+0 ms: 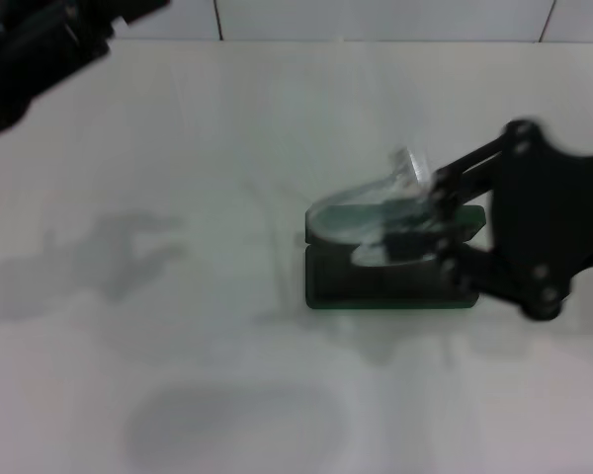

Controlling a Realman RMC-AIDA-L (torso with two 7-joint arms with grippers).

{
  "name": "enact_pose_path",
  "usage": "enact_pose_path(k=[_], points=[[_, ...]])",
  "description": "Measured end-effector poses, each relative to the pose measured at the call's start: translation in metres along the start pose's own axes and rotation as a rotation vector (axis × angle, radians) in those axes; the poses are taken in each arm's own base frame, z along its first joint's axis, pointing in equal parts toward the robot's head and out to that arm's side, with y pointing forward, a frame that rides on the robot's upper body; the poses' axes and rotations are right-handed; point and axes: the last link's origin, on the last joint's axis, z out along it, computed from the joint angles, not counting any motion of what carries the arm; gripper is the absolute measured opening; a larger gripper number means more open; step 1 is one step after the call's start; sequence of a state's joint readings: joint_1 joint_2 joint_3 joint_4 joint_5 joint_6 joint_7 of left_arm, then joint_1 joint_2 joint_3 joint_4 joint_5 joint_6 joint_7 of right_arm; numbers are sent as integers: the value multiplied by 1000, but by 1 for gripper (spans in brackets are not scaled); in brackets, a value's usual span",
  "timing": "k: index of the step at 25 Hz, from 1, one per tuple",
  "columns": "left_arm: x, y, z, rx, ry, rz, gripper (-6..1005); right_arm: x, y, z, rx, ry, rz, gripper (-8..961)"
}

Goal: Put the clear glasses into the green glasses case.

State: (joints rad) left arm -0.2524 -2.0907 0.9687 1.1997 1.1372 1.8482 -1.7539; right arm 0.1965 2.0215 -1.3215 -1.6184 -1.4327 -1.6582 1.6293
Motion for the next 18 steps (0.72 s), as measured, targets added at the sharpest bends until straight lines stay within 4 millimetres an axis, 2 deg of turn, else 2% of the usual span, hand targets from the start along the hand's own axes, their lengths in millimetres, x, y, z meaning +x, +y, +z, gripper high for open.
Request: enact_pose_path(k=[7,17,18], points=[[-9,-2,10,-45,-10,2,294,19,-5,25,-78,-37,19,113],[-20,-2,24,-110,-53,39,230,22,-12,43,-107,-45,14,113],[-23,-3,26,-114,-54,30,199,22,-12,45,-110,-48,10,113]])
